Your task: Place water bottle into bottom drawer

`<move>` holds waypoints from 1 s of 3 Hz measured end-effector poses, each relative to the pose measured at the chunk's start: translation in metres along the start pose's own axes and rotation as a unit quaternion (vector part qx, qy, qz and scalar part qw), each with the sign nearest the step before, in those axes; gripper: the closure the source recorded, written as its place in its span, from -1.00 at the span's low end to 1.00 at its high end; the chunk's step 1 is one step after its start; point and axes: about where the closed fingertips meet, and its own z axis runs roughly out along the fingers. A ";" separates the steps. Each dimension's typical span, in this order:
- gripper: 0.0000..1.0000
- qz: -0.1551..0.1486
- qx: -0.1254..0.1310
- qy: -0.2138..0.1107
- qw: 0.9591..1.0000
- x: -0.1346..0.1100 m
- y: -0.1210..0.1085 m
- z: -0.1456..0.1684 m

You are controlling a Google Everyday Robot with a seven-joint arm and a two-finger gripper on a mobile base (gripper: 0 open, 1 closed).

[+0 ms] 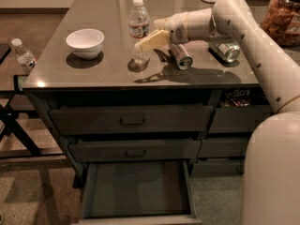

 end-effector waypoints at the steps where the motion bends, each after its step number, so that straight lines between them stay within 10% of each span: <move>1: -1.00 0.008 -0.005 -0.002 1.000 0.002 -0.005 0.006; 3: -1.00 0.005 -0.030 -0.008 1.000 -0.009 0.007 0.033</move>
Offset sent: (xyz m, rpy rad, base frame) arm 0.0170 0.0244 0.0017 -0.0054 0.0165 0.0437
